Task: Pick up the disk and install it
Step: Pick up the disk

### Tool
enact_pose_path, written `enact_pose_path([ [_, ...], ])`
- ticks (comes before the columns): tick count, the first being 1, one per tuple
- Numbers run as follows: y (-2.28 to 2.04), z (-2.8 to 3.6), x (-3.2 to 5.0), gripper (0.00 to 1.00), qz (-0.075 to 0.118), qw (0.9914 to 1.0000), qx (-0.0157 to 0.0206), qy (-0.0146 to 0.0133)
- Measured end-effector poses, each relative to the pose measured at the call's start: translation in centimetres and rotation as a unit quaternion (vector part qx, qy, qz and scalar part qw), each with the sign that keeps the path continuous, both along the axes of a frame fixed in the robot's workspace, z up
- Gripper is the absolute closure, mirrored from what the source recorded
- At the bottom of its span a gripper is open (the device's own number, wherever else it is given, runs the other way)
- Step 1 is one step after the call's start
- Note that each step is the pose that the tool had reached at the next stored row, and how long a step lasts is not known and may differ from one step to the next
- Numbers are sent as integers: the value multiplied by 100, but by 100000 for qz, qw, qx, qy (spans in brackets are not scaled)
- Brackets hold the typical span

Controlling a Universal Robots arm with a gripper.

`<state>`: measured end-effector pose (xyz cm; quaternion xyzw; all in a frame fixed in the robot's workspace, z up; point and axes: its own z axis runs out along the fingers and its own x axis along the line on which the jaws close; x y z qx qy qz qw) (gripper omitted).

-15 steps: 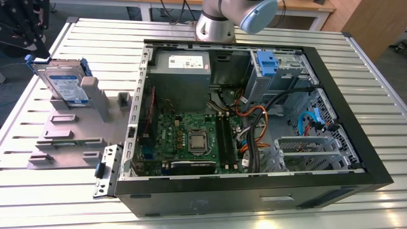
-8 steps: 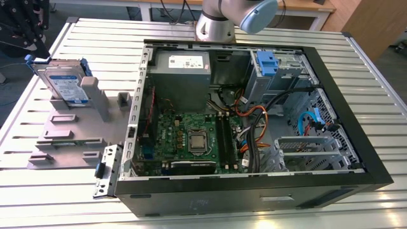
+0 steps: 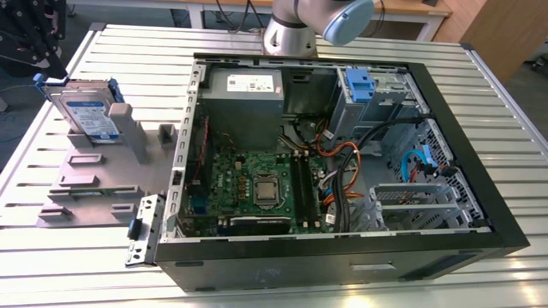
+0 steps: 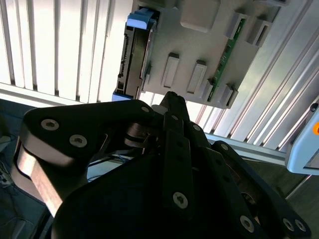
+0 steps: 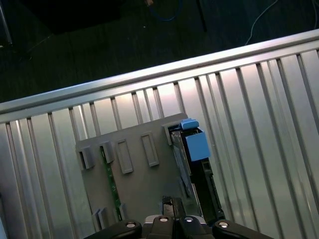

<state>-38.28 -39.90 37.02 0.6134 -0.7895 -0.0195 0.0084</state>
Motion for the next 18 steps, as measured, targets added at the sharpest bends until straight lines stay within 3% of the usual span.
enact_pose_path([
  [18, 0, 0, 0, 89, 1003, 99995, 0, 1],
])
